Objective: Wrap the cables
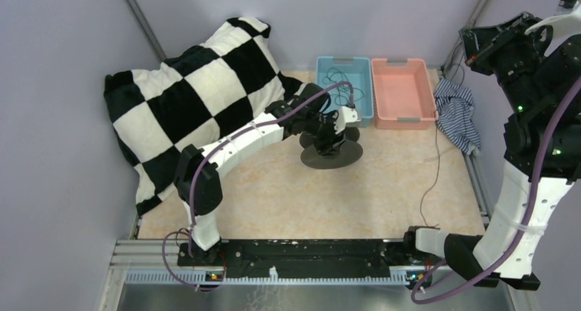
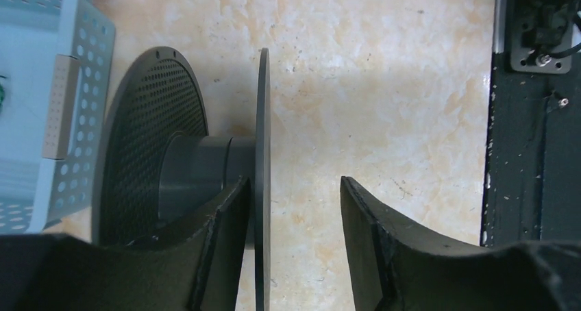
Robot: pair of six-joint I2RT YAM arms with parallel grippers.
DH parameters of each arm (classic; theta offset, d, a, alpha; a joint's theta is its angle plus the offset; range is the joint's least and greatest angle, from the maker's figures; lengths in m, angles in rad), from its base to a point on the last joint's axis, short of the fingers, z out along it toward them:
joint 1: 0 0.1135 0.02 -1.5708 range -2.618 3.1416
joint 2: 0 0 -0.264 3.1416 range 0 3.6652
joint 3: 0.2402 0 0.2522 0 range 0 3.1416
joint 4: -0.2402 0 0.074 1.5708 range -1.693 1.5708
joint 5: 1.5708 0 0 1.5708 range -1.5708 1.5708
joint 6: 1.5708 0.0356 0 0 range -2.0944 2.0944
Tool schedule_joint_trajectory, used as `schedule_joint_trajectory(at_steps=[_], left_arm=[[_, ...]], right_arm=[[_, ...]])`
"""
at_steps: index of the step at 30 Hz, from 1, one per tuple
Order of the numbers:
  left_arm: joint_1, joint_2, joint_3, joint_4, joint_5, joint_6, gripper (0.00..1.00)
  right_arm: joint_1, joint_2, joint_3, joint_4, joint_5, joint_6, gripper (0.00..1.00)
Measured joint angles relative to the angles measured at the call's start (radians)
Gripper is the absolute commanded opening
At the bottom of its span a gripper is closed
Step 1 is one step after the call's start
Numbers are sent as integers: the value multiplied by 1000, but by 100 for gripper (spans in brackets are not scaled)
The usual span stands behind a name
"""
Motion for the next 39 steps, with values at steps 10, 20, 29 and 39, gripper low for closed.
schedule_joint_trajectory(at_steps=[10,20,29,39], left_arm=[[0,-109,20,34,12,-50,61],[0,-126,89,23,-9,-124,76],[44,-246,182,94,-38,-426,76],[55,-304,64,189,-90,-644,81]], right_arm=[[0,-115,-77,-51,-50,18,0],[0,-248,-557,-83,-139,30,0],[3,-220,-737,-82,-346,33,0],[7,-342,-735,-183,-351,-17,0]])
